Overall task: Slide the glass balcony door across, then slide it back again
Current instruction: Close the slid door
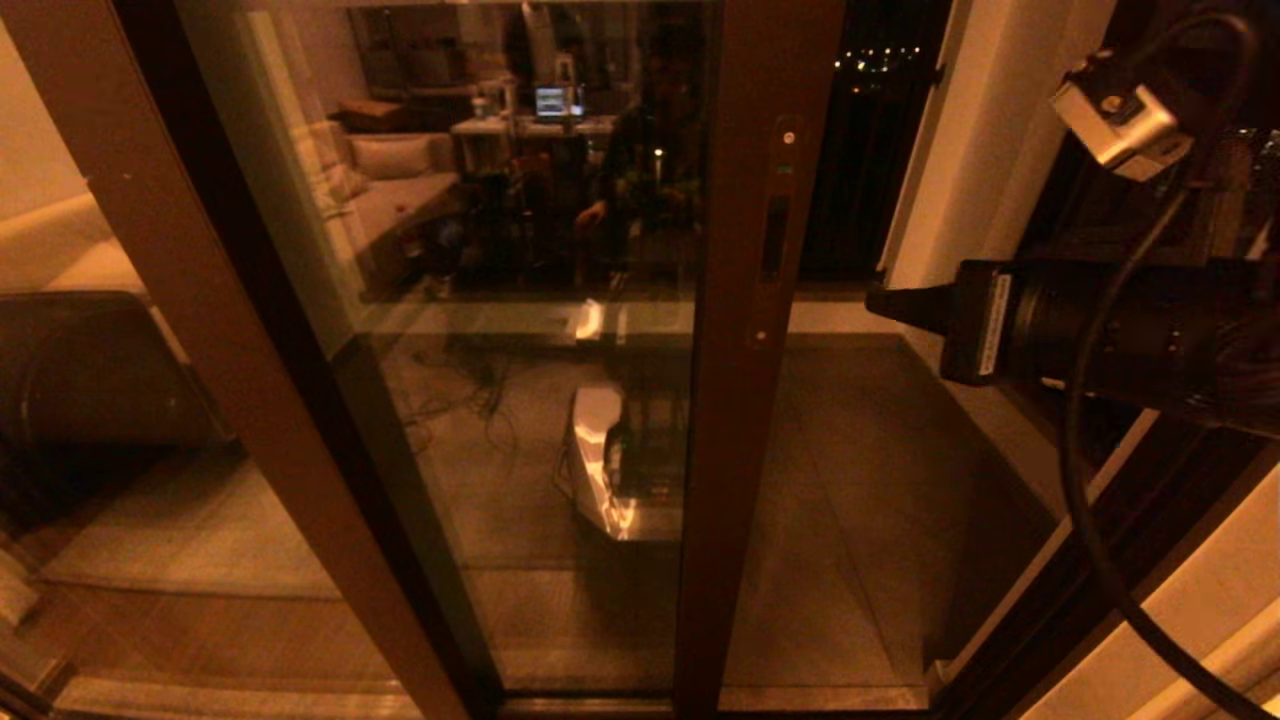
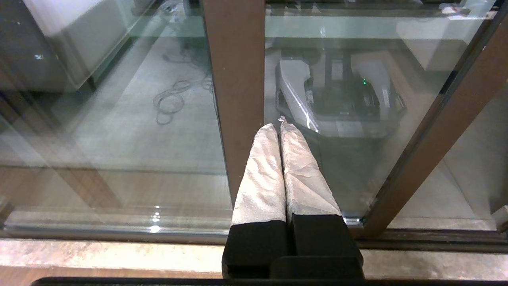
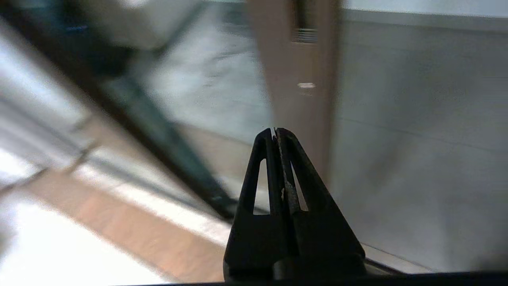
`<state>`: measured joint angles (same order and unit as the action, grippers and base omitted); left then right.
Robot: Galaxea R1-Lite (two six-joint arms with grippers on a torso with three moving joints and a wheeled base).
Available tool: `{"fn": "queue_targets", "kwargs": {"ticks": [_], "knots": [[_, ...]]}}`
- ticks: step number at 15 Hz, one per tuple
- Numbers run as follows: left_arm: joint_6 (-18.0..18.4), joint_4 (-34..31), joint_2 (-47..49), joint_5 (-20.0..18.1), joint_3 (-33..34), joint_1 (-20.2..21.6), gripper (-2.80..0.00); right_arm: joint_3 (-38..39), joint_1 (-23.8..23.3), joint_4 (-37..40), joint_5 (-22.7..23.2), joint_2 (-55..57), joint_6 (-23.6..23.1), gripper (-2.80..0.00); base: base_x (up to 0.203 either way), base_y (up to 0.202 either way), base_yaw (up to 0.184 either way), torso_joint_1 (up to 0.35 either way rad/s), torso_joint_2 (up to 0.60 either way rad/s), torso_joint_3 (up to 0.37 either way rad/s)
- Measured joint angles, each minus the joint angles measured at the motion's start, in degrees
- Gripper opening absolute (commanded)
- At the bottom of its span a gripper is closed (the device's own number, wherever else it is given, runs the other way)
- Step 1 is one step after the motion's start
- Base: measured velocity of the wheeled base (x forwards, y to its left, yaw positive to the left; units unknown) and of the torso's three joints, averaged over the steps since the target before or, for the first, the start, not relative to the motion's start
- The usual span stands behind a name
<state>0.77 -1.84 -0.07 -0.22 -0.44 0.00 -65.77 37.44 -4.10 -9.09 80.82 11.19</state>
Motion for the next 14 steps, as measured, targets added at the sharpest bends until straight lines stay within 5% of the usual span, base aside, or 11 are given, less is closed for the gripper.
{"fn": "queue_targets", "kwargs": {"ticks": [5, 10, 11, 14], "knots": [[0.0, 0.0, 0.0, 0.0, 0.0, 0.0, -2.8, -4.5, 2.8, 0.1, -16.4, 4.4, -0.4, -2.8, 0.0, 0.0, 0.0, 0.0, 0.0, 0.0], [0.0, 0.0, 0.0, 0.0, 0.0, 0.0, -2.8, -8.6, 4.0, -0.2, -17.2, 7.0, -0.5, -2.8, 0.0, 0.0, 0.0, 0.0, 0.0, 0.0], [0.0, 0.0, 0.0, 0.0, 0.0, 0.0, -2.8, -9.7, 4.0, -0.1, -17.2, 7.7, -0.6, 0.0, 0.0, 0.0, 0.0, 0.0, 0.0, 0.0], [0.0, 0.0, 0.0, 0.0, 0.0, 0.0, -2.8, -10.6, 4.0, -0.1, -17.2, 9.2, -4.0, 0.0, 0.0, 0.0, 0.0, 0.0, 0.0, 0.0]]}}
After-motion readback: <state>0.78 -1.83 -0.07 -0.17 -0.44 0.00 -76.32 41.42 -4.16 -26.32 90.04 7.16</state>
